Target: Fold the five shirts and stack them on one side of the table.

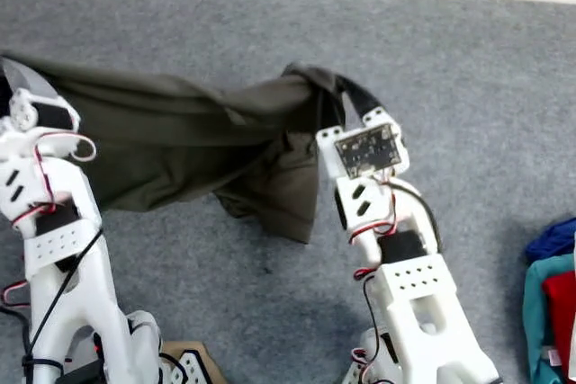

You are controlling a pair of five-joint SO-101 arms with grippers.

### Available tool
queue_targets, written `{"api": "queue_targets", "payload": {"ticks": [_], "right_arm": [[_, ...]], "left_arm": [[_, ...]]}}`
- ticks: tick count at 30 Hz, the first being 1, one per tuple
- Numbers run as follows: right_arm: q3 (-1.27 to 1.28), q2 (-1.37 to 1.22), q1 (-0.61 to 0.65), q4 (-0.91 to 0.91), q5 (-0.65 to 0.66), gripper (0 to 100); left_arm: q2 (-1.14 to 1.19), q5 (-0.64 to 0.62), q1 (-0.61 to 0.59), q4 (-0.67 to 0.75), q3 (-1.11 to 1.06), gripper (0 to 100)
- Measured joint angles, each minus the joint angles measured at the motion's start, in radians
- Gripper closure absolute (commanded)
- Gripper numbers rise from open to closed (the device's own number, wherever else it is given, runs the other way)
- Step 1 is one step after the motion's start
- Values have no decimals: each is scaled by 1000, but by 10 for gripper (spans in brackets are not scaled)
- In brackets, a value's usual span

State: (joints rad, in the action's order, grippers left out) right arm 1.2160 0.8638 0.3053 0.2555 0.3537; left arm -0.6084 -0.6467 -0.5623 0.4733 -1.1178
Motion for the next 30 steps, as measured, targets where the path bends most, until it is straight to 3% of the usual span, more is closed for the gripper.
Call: {"api": "queue_targets", "payload": {"ticks": [7,13,22,30], "right_arm": [[84,0,77,-160,0,991],[84,0,120,-374,0,991],[94,2,121,-420,-43,991],[94,2,126,-566,-52,991]], "left_arm": [[0,3,0,0,-158,993],[0,152,0,0,-267,993],[0,175,0,2,-377,993],[0,175,0,2,-489,992]]}}
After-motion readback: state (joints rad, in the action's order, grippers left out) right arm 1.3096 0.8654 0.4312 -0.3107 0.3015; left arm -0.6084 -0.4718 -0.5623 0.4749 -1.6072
